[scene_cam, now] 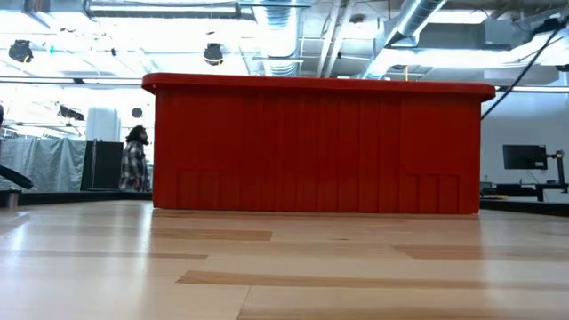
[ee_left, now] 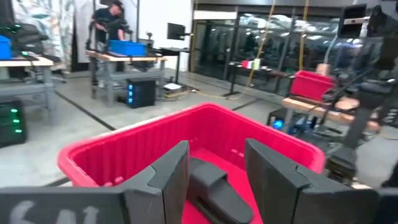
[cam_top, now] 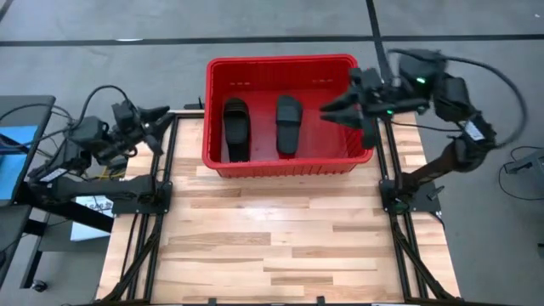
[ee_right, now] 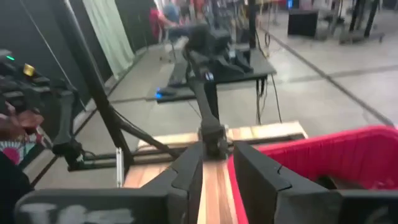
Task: Pick and place slides into bin
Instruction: Return to Home Position
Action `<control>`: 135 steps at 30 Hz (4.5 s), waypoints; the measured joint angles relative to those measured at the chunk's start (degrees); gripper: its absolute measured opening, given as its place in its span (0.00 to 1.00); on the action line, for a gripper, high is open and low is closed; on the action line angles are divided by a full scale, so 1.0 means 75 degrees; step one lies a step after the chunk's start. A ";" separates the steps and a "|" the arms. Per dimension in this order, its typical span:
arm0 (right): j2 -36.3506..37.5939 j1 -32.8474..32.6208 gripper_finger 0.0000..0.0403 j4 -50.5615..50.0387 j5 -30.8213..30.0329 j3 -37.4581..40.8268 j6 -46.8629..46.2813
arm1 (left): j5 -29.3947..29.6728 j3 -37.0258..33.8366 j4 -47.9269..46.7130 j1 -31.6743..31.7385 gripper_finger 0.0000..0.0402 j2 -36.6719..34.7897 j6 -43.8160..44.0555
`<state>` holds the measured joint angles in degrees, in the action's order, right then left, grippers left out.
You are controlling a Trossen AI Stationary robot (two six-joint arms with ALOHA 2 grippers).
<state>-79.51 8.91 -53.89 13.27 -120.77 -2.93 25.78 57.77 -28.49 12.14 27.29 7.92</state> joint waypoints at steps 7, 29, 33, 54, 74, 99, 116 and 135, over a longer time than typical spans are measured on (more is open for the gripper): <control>0.2111 -0.0821 0.16 0.1961 -0.1446 0.3073 -0.0198 | -0.0506 -0.0441 -0.0044 -0.0003 0.36 -0.0702 0.0245; 0.7730 -0.1725 0.16 0.6285 -0.1584 1.0928 -0.1557 | -0.2003 -0.1729 0.0141 -0.0003 0.36 -0.1781 0.1162; 0.8166 -0.1881 0.16 0.5404 -0.1584 1.1100 -0.1185 | -0.2044 -0.3032 0.0879 -0.0003 0.36 -0.2725 0.1430; 0.8517 -0.2437 0.16 0.4553 -0.0572 1.2096 -0.0550 | -0.2247 -0.4552 0.0574 -0.0188 0.36 -0.3294 0.1156; 1.0275 -0.3090 0.16 0.6435 -0.0582 1.4717 -0.1258 | -0.2031 -0.6297 0.2935 -0.1941 0.36 -0.3299 0.0723; 1.0474 -0.3087 0.16 0.7312 -0.0630 1.6000 -0.1212 | -0.0423 -0.7480 0.4009 -0.4676 0.36 -0.3288 0.0839; 1.0244 -0.3087 0.16 0.7309 -0.0631 1.6000 -0.1210 | -0.0597 -0.7477 0.3970 -0.4672 0.36 -0.3288 0.0661; 1.0244 -0.3087 0.16 0.7306 -0.0633 1.6000 -0.1213 | -0.0598 -0.7480 0.3960 -0.4672 0.36 -0.3288 0.0664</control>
<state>-2.68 -14.24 0.91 8.52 -0.78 -12.03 21.30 1.67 1.21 -22.90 2.63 12.90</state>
